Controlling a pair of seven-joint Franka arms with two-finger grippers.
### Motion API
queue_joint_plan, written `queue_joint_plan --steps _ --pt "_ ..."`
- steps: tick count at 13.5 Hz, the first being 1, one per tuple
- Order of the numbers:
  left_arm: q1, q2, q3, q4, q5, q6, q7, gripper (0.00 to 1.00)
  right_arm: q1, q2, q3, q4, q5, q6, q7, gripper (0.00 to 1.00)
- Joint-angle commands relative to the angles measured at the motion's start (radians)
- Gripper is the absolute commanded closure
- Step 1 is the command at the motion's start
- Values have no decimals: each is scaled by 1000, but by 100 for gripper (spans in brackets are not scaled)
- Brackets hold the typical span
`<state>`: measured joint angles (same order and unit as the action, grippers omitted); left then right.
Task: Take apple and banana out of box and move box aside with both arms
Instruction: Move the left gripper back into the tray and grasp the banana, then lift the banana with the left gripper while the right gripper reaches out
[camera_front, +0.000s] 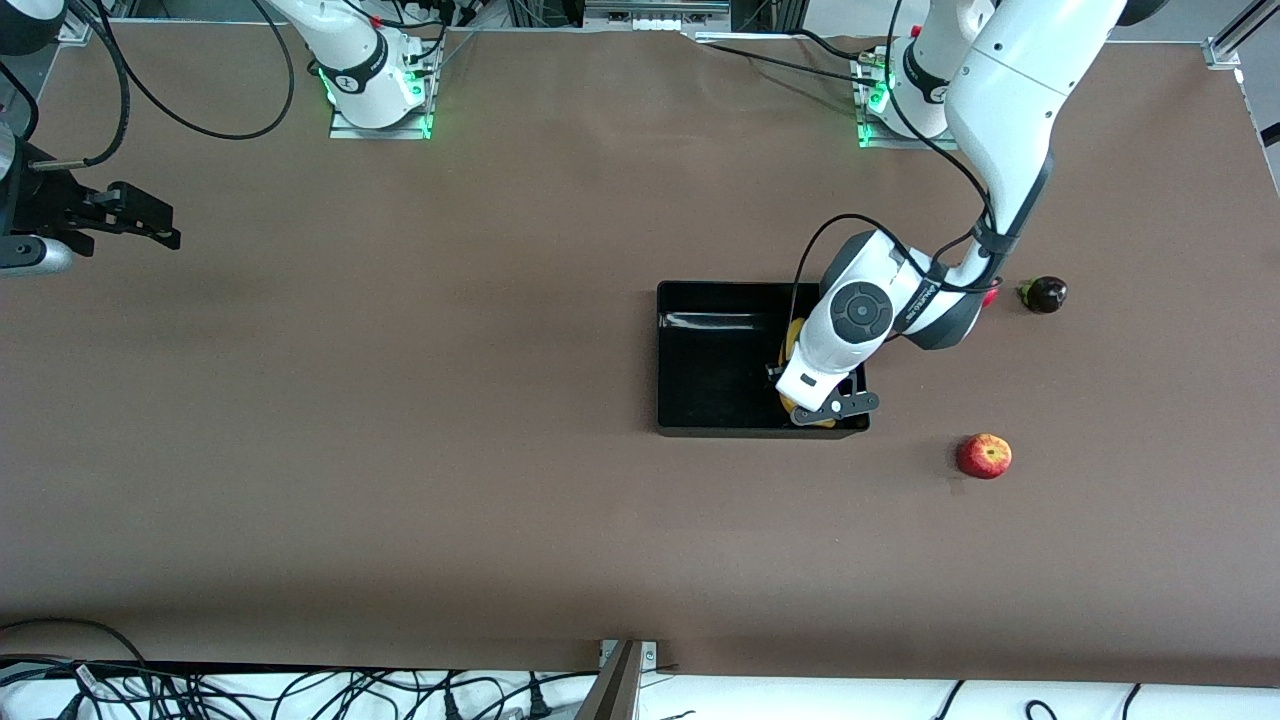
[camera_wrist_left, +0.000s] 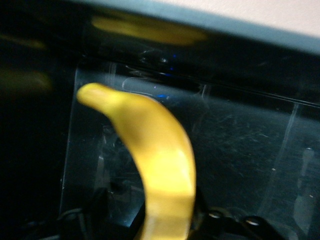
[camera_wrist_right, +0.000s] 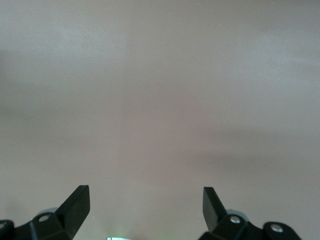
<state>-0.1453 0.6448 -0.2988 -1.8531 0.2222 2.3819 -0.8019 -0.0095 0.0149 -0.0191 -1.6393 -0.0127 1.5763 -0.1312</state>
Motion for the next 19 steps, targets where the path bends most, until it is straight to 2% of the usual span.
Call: queue_joint_plan --steps 1,2,5,8,10,13,16,19 --pt "-8 -1 -2 0 31 14 -58 91 2 2 -7 15 14 -19 -13 0" --pt "-10 -1 -3 0 46 13 -66 100 2 2 -7 15 14 -19 -13 0" --pt "-7 -43 -19 12 45 -47 -66 100 2 2 -7 15 14 -19 -13 0" --pt "7 -97 -49 99 14 -284 -48 100 2 2 -7 15 14 -19 -13 0" --pt "15 -128 -49 184 -42 -459 57 100 2 2 -7 15 13 -18 -13 0" --pt "134 -143 -71 305 -53 -677 275 100 3 2 -5 15 13 -18 -11 0" --pt "286 -142 -79 336 -41 -705 517 100 3 7 -4 12 14 -27 -7 0" --pt "406 -91 -62 406 12 -696 743 100 35 34 -1 15 46 -29 10 0"
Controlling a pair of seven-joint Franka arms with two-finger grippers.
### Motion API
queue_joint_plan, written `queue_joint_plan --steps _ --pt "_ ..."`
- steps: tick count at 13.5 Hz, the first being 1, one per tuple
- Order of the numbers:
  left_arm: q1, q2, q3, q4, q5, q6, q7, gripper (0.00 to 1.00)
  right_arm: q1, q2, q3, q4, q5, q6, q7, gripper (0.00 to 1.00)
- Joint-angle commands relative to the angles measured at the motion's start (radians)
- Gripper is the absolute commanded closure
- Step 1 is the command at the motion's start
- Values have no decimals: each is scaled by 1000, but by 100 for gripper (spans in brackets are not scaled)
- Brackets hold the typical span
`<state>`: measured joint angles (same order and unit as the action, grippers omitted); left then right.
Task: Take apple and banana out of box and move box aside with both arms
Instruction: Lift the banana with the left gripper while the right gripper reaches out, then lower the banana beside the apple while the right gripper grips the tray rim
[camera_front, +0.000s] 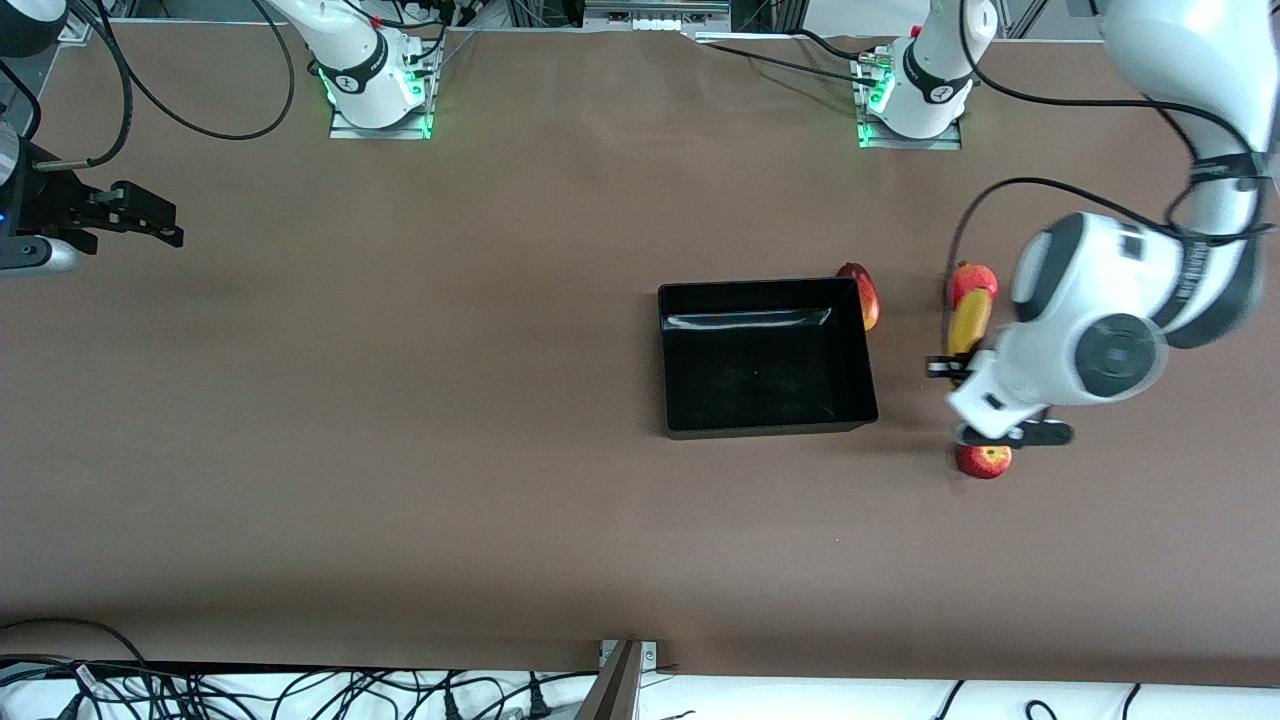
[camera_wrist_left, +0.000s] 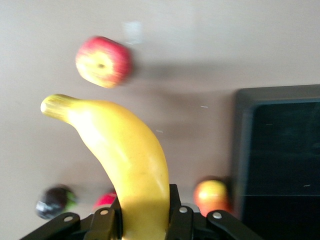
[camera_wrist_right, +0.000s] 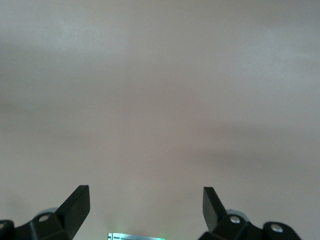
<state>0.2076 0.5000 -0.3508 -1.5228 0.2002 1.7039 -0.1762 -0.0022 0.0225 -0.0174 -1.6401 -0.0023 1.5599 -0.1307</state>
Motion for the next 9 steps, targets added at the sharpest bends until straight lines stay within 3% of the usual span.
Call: queue_joint_plan --steps 1,4,9 --pt "84 101 -10 131 62 -16 173 100 33 36 -3 10 54 -21 -13 0" --pt "108 210 19 193 116 118 225 100 137 120 4 32 67 -18 -7 0" --pt "154 339 27 191 200 342 238 100 310 333 16 149 269 90 127 0"
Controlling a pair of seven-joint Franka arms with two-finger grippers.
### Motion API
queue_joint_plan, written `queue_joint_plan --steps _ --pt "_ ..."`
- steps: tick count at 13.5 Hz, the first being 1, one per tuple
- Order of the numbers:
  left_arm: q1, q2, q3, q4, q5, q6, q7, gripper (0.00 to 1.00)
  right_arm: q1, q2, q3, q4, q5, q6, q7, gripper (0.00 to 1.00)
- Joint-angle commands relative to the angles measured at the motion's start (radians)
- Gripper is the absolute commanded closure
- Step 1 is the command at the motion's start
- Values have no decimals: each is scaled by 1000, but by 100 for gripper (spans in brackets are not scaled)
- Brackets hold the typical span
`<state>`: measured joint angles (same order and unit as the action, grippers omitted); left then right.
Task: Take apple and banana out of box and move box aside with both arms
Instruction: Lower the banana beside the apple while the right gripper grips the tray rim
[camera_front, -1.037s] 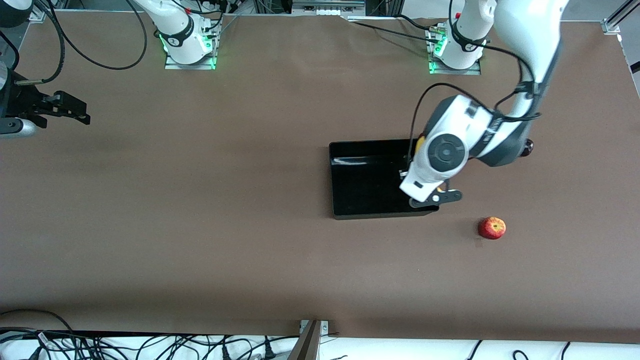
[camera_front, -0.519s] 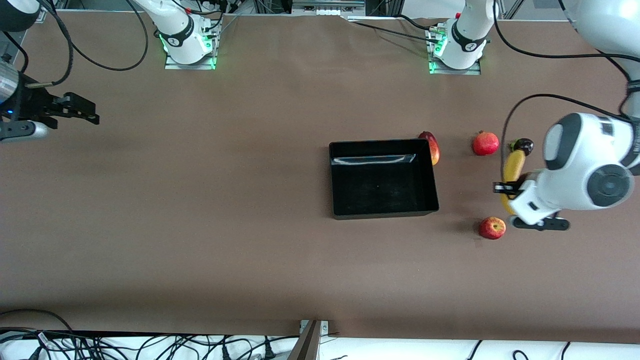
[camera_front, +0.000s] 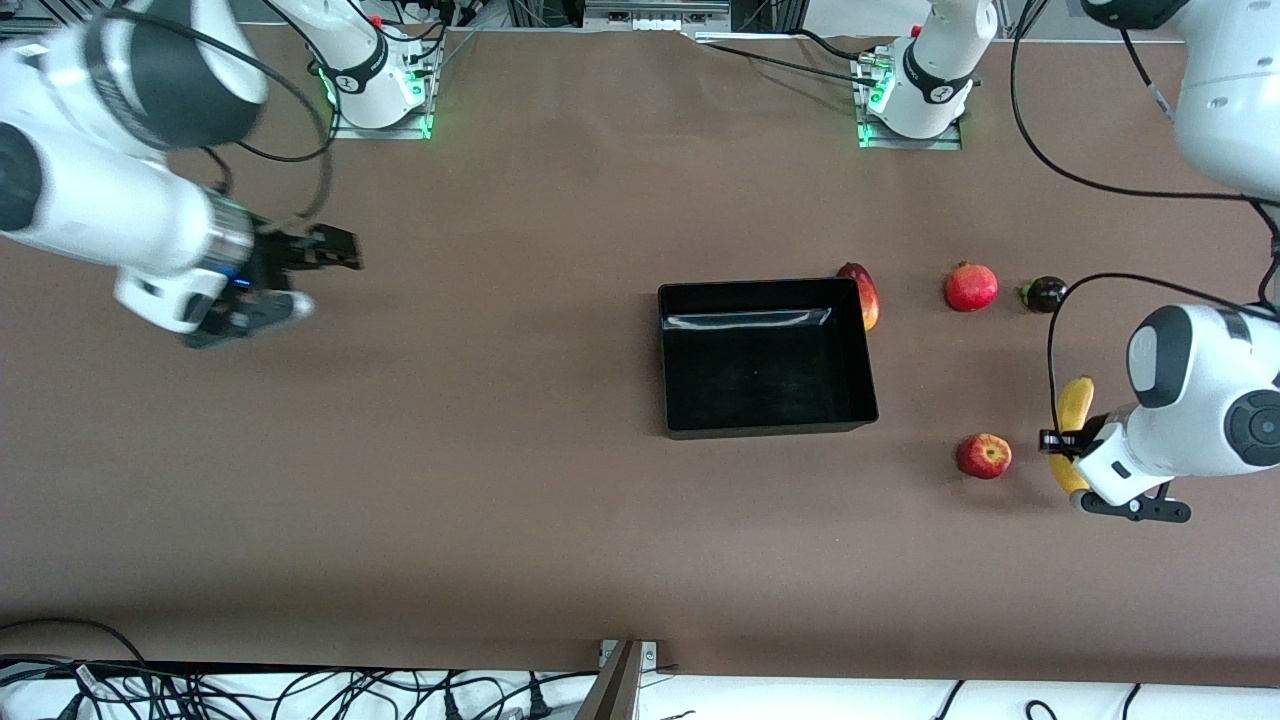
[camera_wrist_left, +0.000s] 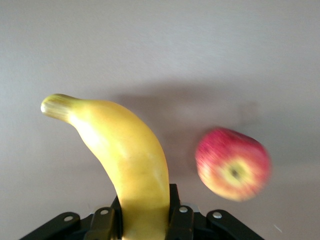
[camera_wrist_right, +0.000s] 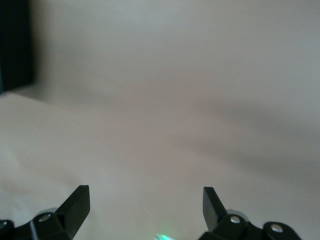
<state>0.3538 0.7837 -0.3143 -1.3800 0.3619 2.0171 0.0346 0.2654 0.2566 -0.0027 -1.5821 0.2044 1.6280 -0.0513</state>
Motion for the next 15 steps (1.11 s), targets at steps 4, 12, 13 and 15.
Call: queue_joint_plan --steps 4,12,13,15 --pt "25 111 17 41 42 162 27 100 248 206 1 93 81 269 330 0" --pt "42 160 30 13 83 287 25 82 512 447 -2 93 63 764 550 2" --pt "42 160 34 12 83 287 25 66 534 470 -3 91 37 817 565 4" --pt "42 155 35 -11 81 290 25 1 546 509 -3 85 4 878 593 49"
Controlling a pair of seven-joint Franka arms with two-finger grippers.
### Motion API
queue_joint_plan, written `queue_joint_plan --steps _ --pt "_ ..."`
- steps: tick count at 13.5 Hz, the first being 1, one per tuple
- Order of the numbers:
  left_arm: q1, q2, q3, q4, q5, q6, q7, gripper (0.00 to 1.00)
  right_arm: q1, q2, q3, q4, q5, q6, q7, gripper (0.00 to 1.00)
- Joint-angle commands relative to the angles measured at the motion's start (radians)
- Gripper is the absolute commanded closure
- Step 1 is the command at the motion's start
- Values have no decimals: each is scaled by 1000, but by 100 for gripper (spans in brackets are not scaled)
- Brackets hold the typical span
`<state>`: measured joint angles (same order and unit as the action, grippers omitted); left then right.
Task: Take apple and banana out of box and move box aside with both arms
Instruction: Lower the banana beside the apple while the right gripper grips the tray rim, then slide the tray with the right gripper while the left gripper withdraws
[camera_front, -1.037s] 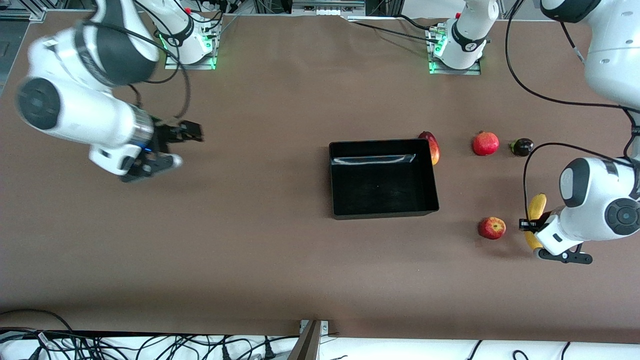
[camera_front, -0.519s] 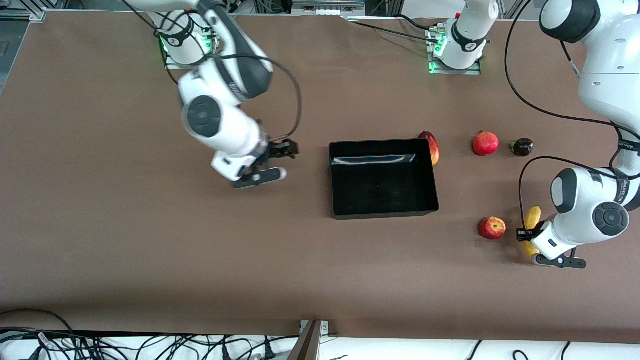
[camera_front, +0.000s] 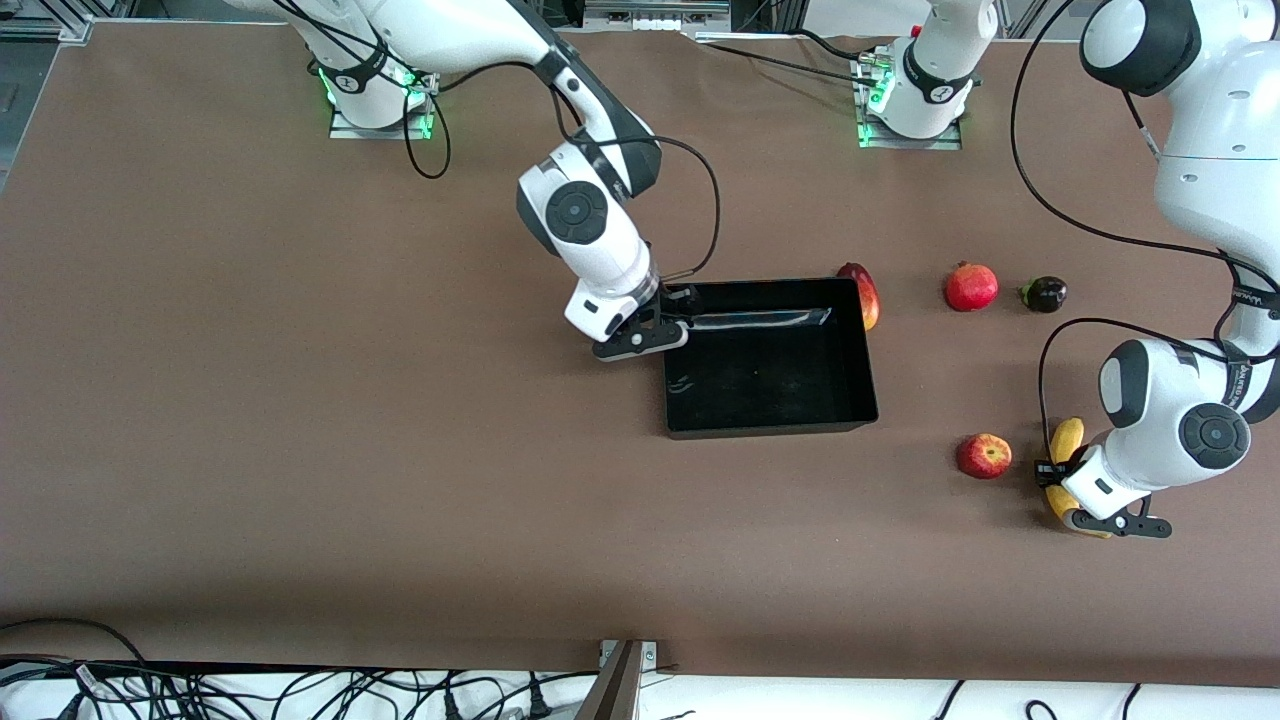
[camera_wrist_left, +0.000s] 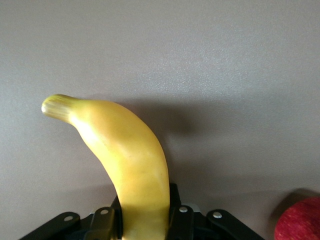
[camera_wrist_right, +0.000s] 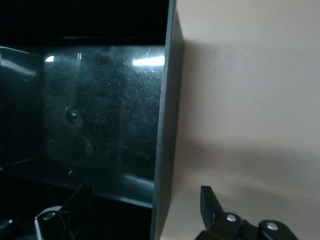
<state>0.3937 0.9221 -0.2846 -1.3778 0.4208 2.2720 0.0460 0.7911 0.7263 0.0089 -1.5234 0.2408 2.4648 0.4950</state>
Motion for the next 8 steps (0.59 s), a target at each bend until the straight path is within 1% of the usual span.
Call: queue_joint_plan --steps 1,2,3,5,7,8 --pt "-2 11 12 -13 23 32 15 0 20 45 -15 26 -34 43 65 77" --pt "-10 -3 21 -18 23 24 15 0 20 44 -15 22 -34 42 75 97" --pt "-18 -18 28 -23 21 20 14 0 20 44 -15 16 -35 37 82 100" --pt "-32 -96 41 -72 13 -8 12 0 20 44 -17 -7 -37 36 85 100" --pt "-53 -173 41 -75 3 -133 12 0 22 35 -17 -55 -37 36 85 100" --pt "-61 -213 41 -73 -34 -187 12 0 20 19 -20 -67 -37 33 83 100"
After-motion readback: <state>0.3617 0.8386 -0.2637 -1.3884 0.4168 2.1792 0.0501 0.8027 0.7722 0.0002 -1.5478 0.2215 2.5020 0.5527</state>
